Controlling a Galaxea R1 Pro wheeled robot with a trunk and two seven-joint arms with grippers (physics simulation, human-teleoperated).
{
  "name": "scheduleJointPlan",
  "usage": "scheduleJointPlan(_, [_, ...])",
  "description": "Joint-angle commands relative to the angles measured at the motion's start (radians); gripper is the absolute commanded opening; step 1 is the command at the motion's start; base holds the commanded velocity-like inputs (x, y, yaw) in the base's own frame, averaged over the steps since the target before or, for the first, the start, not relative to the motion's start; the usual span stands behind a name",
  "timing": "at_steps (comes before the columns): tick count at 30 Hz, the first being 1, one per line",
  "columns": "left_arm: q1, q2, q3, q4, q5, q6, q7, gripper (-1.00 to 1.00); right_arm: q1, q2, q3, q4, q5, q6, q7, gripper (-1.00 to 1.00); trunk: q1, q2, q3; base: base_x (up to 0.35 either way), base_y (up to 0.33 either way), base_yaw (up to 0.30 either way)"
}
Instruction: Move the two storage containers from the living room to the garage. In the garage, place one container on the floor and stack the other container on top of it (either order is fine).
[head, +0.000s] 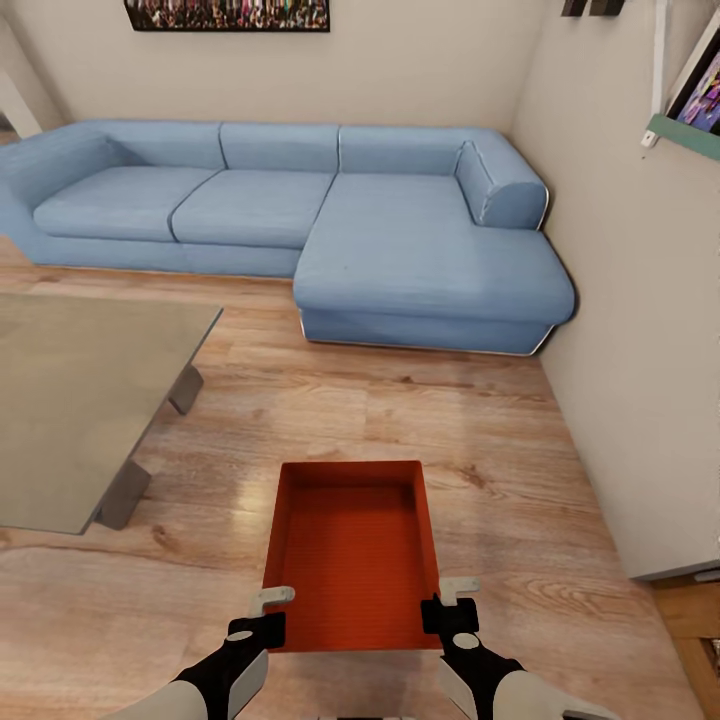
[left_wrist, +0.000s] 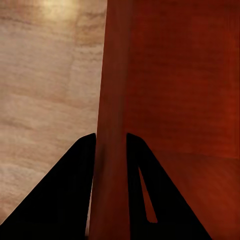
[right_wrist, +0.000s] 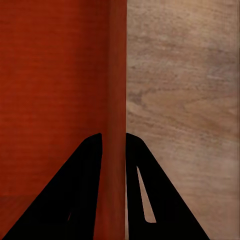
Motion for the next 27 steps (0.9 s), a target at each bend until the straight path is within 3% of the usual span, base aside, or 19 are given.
scheduleJointPlan(1, [0.000,0.001,0.000,0.000,0.004,-0.002,0.012,-1.00,-0.001,-0.002,-0.030,0.000,0.003,-0.005,-0.007,-1.00,-0.004,0.007,0.003,0.000,0.000,0.000])
scheduleJointPlan(27, [0.000,0.001,0.001,-0.002,0.004,0.000,0.012,-1.00,-0.001,-0.003,-0.030,-0.001,0.003,-0.005,-0.004,-1.00,-0.104,0.189,0.084,0.000,0.000,0.000])
